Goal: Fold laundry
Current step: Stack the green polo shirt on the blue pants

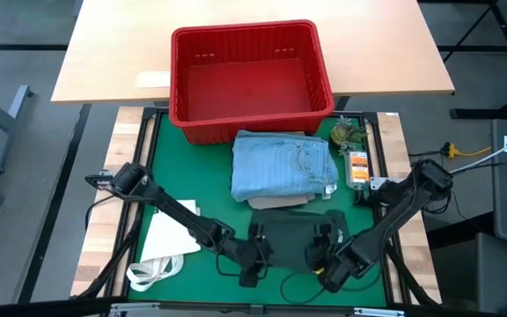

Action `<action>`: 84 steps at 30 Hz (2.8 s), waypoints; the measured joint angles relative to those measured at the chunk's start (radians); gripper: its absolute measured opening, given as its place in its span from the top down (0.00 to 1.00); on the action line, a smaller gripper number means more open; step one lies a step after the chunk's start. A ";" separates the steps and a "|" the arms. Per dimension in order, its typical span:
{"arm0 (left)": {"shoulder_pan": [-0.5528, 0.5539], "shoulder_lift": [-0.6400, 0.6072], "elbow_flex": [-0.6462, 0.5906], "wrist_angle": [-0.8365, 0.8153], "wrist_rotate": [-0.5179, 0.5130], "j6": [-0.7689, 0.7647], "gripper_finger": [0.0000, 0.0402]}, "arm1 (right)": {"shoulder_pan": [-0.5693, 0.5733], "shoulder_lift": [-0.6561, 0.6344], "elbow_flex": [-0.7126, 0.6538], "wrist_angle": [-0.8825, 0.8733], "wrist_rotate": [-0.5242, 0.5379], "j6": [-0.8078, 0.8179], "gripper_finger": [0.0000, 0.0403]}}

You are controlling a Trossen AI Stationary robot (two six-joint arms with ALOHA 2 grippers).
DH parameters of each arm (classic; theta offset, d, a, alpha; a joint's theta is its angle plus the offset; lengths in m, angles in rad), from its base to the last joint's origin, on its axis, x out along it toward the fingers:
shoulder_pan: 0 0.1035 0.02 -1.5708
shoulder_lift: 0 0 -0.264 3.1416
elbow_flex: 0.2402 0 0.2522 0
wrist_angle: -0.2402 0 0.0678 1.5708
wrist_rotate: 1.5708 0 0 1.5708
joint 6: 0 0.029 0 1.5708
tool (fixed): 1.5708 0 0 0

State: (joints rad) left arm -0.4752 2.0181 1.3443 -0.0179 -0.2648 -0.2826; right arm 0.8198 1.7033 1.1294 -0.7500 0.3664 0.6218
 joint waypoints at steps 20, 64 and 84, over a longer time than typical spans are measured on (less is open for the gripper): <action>-0.025 0.140 0.005 -0.085 0.107 -0.106 0.58 | 0.017 0.118 0.000 0.049 -0.113 0.001 0.64; -0.059 -0.206 -0.001 -0.516 0.215 -0.372 0.52 | 0.002 0.119 0.424 -0.482 -0.233 -0.046 0.60; -0.029 -0.206 -0.017 -0.787 0.271 -0.535 0.41 | 0.123 0.010 0.364 -0.741 -0.202 0.174 0.39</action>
State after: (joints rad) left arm -0.5039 1.8118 1.3269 -0.8046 0.0059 -0.8176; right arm 0.9431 1.7130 1.4937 -1.4911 0.1643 0.7960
